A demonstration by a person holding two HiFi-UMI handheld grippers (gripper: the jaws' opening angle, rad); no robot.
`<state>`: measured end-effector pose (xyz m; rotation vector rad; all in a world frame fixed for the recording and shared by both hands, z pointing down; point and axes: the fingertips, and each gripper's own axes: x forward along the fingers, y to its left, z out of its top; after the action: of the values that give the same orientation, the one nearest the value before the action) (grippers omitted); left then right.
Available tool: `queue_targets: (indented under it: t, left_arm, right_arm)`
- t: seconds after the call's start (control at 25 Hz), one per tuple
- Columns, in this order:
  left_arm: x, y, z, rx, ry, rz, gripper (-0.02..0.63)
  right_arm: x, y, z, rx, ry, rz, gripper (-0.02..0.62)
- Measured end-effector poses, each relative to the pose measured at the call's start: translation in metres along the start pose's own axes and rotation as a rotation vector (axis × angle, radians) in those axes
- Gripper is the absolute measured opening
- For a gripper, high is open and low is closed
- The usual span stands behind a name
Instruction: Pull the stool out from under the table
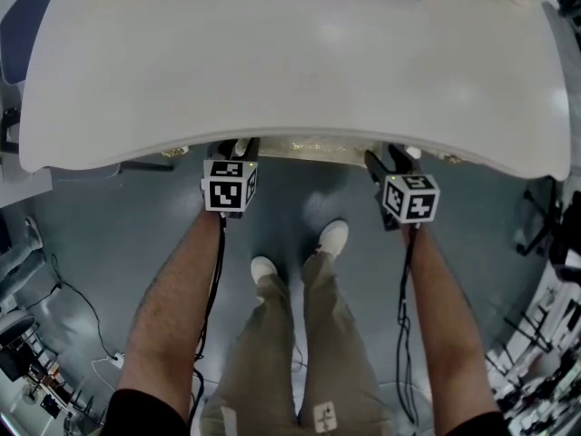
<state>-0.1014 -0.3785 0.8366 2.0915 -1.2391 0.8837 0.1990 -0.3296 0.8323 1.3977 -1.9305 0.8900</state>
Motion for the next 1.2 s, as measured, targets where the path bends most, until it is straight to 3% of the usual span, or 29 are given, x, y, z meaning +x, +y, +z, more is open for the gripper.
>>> queue_targets:
  t: [0.56, 0.76, 0.84, 0.92, 1.2]
  left_arm:
    - [0.011, 0.019, -0.006, -0.106, -0.019, -0.006, 0.262]
    - [0.020, 0.019, -0.012, -0.189, -0.009, -0.068, 0.261]
    - [0.022, 0.014, -0.012, -0.192, -0.006, -0.097, 0.248]
    - [0.024, 0.010, -0.011, -0.179, -0.009, -0.108, 0.193]
    - [0.021, 0.005, -0.015, -0.217, 0.005, -0.129, 0.179]
  right_arm:
    - [0.023, -0.015, -0.013, 0.132, 0.020, 0.034, 0.287]
    - [0.035, -0.008, -0.018, 0.208, 0.041, 0.090, 0.293]
    - [0.037, -0.003, -0.016, 0.222, 0.044, 0.101, 0.294]
    - [0.039, -0.002, -0.015, 0.222, 0.035, 0.093, 0.295]
    - [0.032, 0.002, -0.020, 0.236, 0.024, 0.076, 0.293]
